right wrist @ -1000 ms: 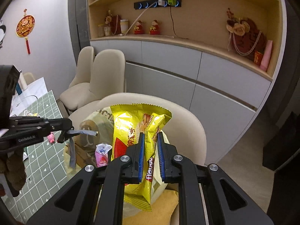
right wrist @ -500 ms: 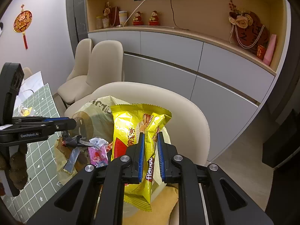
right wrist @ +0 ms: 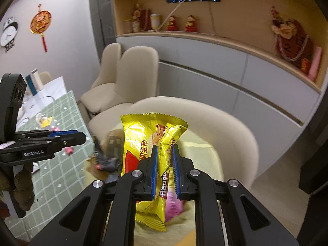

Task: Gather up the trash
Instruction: 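Open the left tool over the bag while the right tool lowers the Nabati packet in, then move both tools back over the table toward the milk carton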

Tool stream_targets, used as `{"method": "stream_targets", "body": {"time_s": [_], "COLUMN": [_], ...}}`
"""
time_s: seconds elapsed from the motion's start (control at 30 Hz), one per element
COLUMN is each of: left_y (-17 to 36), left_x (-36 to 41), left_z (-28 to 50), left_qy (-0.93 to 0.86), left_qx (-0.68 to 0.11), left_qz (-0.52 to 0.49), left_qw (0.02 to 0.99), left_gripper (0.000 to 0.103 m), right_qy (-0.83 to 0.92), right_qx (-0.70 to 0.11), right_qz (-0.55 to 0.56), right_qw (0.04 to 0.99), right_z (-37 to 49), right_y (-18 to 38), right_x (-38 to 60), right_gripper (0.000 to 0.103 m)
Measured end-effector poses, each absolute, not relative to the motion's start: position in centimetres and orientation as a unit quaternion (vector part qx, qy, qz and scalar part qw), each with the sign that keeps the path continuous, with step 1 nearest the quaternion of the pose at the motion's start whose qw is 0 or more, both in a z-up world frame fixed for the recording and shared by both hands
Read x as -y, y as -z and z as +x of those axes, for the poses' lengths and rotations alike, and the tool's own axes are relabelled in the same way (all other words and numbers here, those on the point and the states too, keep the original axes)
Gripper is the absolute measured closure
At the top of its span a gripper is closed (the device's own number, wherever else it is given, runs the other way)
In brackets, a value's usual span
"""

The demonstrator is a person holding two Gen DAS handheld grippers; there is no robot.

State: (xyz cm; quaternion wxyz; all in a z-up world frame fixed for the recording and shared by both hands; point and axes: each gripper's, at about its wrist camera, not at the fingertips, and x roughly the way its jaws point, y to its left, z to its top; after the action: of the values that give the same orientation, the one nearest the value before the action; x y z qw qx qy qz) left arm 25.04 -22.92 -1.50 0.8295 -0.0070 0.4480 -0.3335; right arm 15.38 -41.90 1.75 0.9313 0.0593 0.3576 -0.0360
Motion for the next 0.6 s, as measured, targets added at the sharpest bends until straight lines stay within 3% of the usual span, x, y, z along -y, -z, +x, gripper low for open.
{"method": "stream_targets", "body": {"time_s": [0.23,0.6], "left_y": [3.5,6.8], "left_x": [18.8,14.7], "left_z": [24.3,20.6], "left_qy": [0.307,0.301], "left_qx": [-0.477,-0.510], "left_qz": [-0.024,-0.017], "left_qw": [0.824,0.806], "left_gripper": [0.073,0.072], "right_qy": [-0.016,0.042], "right_qx": [-0.371,-0.481], "right_qz": [0.044,0.028], "right_qw": [0.927,0.875], "right_z": [18.4,20.6], "right_y": [0.0,7.9], "right_x": [37.7,39.4], "right_gripper": [0.089,0.089]}}
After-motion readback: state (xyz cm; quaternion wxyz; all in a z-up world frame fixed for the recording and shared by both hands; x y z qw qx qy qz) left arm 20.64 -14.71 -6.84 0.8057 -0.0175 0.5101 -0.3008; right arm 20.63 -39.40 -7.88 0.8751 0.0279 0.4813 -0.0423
